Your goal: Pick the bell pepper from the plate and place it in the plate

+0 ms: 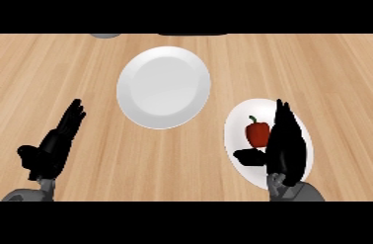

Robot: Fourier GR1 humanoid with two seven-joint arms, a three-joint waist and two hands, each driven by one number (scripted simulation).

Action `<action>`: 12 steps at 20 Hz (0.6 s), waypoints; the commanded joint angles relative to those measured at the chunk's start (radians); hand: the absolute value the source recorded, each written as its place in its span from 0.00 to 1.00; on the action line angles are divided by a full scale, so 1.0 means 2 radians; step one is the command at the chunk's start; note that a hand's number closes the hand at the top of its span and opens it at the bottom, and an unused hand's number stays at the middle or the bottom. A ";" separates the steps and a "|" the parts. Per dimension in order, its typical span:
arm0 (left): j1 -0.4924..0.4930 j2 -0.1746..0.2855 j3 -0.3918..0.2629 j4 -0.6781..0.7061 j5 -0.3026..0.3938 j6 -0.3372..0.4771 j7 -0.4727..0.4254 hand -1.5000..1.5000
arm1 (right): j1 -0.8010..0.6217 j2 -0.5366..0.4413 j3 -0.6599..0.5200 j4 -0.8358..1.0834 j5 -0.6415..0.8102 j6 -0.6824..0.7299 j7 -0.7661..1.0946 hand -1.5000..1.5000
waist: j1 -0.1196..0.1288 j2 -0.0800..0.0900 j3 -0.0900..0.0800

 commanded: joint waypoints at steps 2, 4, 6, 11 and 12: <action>0.004 0.002 0.002 -0.017 0.001 -0.012 0.012 0.50 | -0.014 0.010 -0.016 -0.005 0.008 0.102 0.089 0.00 | 0.006 0.002 0.001; -0.011 -0.014 -0.005 -0.001 -0.016 0.005 0.013 0.50 | 0.000 0.010 -0.014 -0.033 0.008 0.128 0.096 0.00 | 0.001 0.002 0.000; -0.029 -0.024 0.003 0.020 -0.021 0.007 0.004 0.50 | -0.010 0.030 -0.028 -0.002 0.001 0.112 0.077 0.00 | 0.002 0.003 0.001; -0.007 -0.017 0.018 0.015 -0.014 -0.026 -0.001 0.50 | -0.009 0.058 -0.040 0.067 0.020 0.082 0.037 0.00 | 0.007 0.003 0.001; -0.042 -0.020 0.026 0.015 -0.016 -0.013 0.031 0.50 | 0.003 0.035 -0.064 0.033 -0.001 0.104 0.025 0.00 | 0.004 0.003 0.001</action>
